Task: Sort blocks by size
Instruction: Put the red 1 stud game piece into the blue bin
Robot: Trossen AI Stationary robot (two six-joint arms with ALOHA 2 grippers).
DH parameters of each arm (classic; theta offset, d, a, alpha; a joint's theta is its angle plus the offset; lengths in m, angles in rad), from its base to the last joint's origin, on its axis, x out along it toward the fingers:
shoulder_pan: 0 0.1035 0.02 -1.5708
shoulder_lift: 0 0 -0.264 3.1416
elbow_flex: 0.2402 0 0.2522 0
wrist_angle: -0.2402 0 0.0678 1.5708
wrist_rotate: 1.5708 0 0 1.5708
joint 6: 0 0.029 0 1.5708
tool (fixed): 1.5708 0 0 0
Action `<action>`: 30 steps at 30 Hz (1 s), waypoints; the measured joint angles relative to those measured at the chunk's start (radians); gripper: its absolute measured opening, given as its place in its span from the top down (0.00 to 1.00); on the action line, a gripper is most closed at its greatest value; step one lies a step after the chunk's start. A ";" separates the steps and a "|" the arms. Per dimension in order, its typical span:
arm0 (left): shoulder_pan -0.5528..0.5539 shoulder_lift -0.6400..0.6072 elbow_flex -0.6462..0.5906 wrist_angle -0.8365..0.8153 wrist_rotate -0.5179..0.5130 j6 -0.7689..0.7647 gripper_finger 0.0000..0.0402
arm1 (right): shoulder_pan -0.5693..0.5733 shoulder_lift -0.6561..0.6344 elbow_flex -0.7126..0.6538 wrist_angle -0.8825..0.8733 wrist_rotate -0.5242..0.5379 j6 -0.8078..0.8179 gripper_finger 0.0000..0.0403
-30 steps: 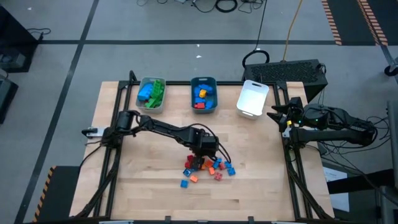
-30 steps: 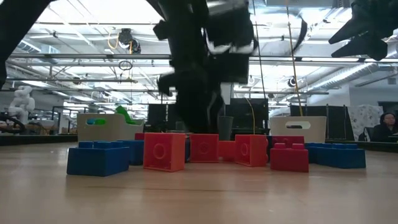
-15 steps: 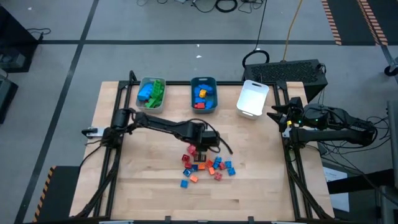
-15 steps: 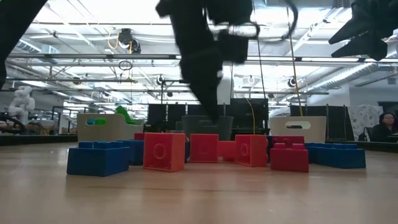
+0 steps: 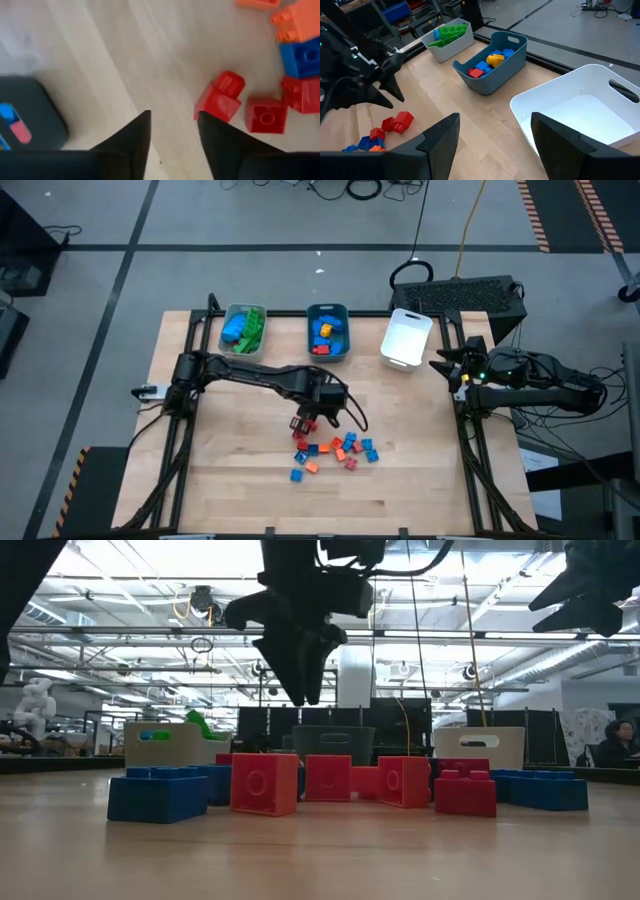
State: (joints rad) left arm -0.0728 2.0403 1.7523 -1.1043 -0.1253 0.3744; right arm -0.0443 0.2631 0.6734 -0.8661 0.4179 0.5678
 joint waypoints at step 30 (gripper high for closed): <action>-0.030 0.000 -0.219 0.131 0.075 0.078 0.44 | 0.000 0.000 0.000 0.000 0.000 -0.008 0.41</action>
State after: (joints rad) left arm -0.1032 2.0407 1.5333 -0.9738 -0.0501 0.4521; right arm -0.0444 0.2634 0.6735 -0.8665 0.4175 0.5599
